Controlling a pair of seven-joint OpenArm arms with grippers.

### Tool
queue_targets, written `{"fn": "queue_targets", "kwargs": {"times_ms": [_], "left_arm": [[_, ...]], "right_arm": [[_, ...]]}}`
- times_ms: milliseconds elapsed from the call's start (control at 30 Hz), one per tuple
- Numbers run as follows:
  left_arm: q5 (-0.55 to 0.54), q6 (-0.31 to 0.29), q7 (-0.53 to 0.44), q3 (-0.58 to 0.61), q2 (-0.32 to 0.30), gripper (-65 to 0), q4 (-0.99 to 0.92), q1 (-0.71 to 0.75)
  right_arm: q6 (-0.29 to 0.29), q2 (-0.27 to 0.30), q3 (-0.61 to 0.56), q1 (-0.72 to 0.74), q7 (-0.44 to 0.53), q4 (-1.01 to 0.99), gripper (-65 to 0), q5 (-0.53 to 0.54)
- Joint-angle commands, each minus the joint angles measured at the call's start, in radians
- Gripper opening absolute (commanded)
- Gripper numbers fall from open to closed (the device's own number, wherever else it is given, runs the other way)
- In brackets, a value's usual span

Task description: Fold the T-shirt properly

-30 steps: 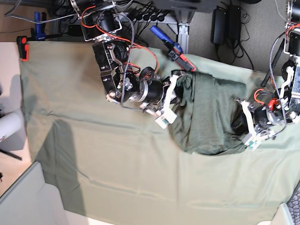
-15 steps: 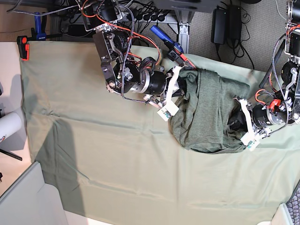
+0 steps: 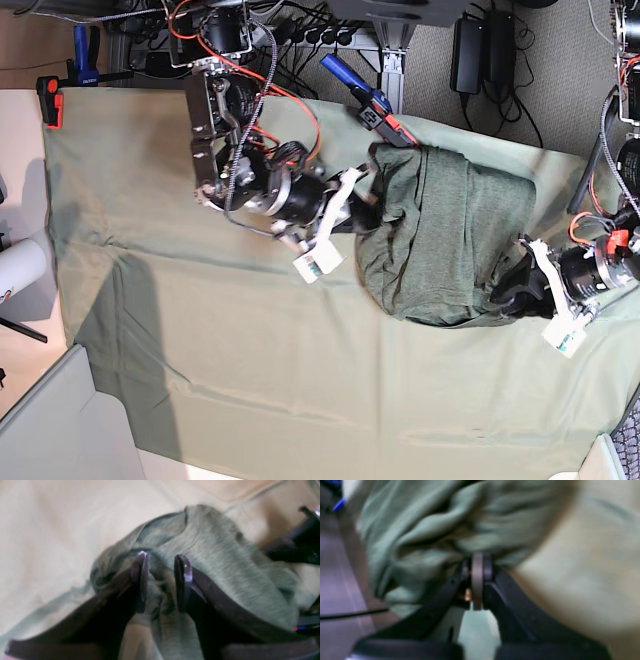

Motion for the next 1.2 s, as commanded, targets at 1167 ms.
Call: {"fn": "queue_targets", "kwargs": {"times_ms": [1167], "left_arm": [[0.069,-0.016,0.037,-0.648,0.190,-51.7,0.491,1.006]], "right_arm": [[0.019,0.467,0.588,-0.517,-0.195,0.115,-65.0,0.391]]}}
